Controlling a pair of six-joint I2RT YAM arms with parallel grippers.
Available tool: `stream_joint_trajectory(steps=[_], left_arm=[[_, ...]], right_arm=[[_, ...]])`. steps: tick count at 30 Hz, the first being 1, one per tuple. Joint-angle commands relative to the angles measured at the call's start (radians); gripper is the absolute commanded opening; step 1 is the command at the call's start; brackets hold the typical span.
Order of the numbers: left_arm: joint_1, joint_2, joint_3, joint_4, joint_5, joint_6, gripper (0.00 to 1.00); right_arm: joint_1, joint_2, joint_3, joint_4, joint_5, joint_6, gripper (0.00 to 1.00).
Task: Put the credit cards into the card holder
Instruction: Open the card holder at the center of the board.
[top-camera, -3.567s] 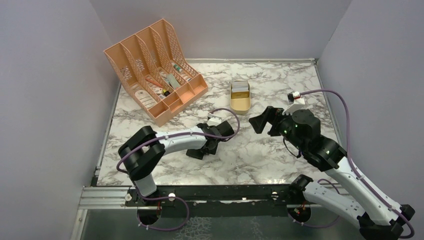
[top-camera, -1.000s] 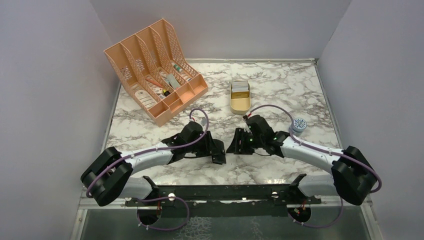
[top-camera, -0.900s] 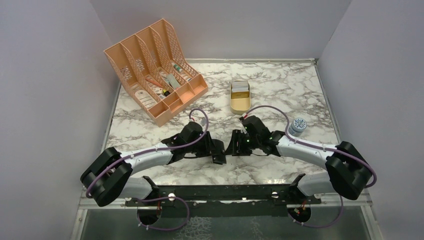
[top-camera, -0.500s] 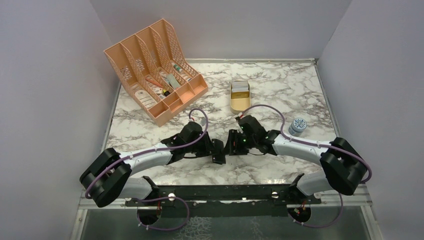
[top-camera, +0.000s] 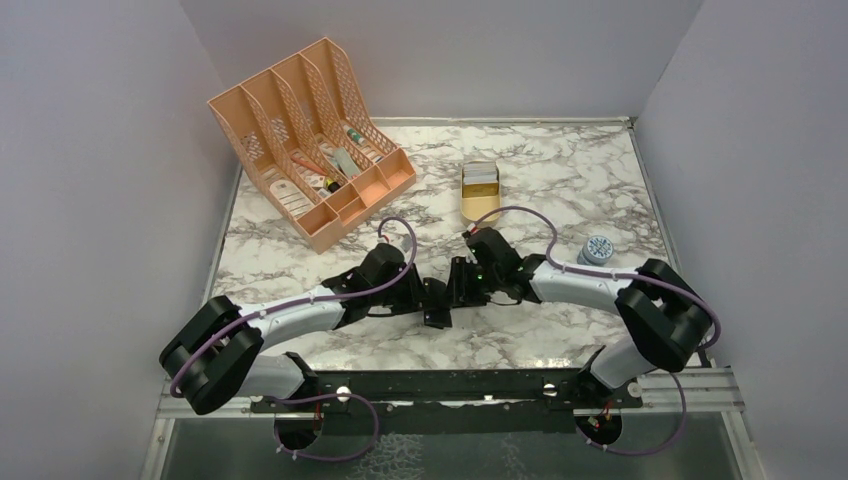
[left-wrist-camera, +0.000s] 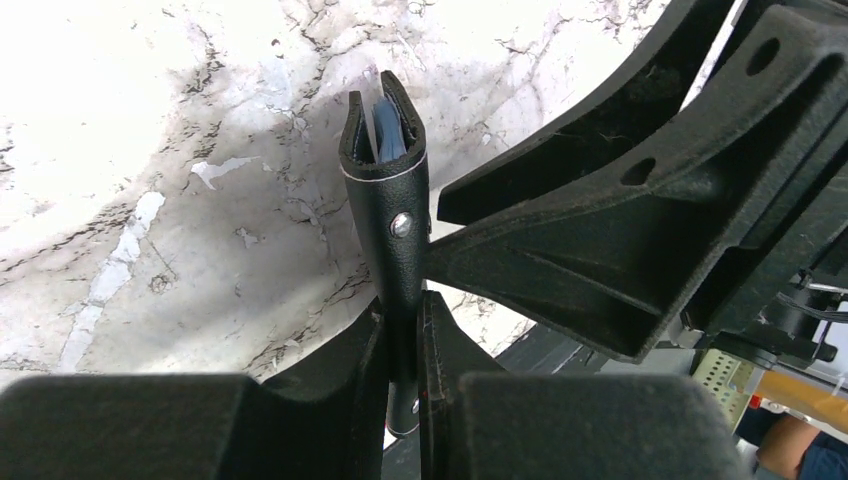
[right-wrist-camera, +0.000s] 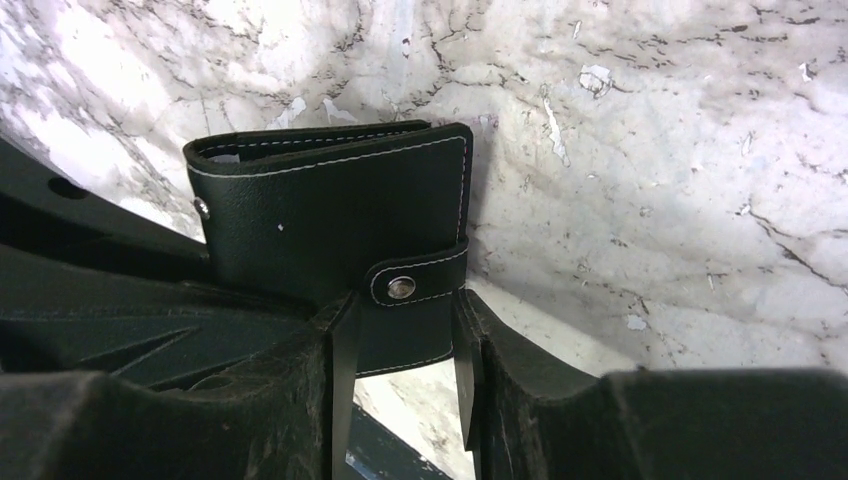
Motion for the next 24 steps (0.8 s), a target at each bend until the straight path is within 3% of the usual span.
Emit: stream_joint_trajectory(steps=[1, 12, 21, 24], left_arm=[[0.0, -0.018, -0.013, 0.02, 0.019, 0.004, 0.14], [0.001, 0.002, -0.001, 0.003, 0.023, 0.018, 0.11], [0.0, 0.013, 0.013, -0.037, 0.015, 0.034, 0.1], [0.0, 0.015, 0.014, -0.047, 0.013, 0.036, 0.1]], right_arm=[[0.006, 0.044, 0.031, 0.023, 0.056, -0.027, 0.37], [0.006, 0.031, 0.028, -0.062, 0.233, -0.044, 0.19], [0.006, 0.02, 0.029, -0.099, 0.282, -0.073, 0.03], [0.006, 0.01, 0.025, -0.109, 0.301, -0.08, 0.02]])
